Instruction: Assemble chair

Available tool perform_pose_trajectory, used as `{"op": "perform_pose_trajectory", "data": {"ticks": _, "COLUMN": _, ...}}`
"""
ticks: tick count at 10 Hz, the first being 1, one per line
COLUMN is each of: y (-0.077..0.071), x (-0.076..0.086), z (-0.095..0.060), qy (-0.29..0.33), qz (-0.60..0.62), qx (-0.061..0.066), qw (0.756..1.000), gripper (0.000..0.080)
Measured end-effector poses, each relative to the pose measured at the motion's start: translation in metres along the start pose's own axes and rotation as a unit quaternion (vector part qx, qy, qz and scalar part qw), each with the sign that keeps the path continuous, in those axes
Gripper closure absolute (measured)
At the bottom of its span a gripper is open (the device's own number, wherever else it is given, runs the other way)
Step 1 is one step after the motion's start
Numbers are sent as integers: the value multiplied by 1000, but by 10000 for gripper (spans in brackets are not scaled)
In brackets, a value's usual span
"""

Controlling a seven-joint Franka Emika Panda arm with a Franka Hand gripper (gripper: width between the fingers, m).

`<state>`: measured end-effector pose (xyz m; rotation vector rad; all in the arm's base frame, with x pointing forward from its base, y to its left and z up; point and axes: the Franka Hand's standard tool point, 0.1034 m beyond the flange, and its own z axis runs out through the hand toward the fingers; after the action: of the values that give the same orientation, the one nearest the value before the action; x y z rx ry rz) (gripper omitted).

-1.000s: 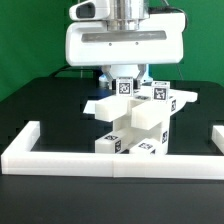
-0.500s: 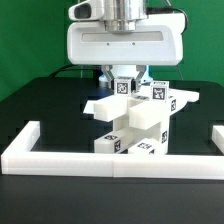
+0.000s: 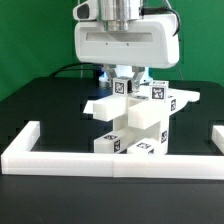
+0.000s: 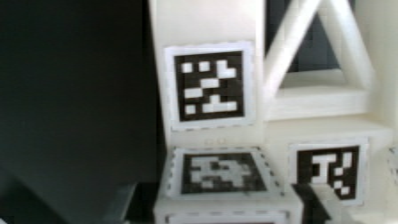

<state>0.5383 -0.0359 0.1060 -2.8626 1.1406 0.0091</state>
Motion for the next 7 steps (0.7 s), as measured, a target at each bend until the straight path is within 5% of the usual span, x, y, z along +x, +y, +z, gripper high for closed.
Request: {"op": "perform_pose_trajectory", "data": {"ticks": 7, "y": -3, "x": -3, "z": 1, "qy": -4, "qz": 165, "qx": 2, "qw": 986, "gripper": 525}}
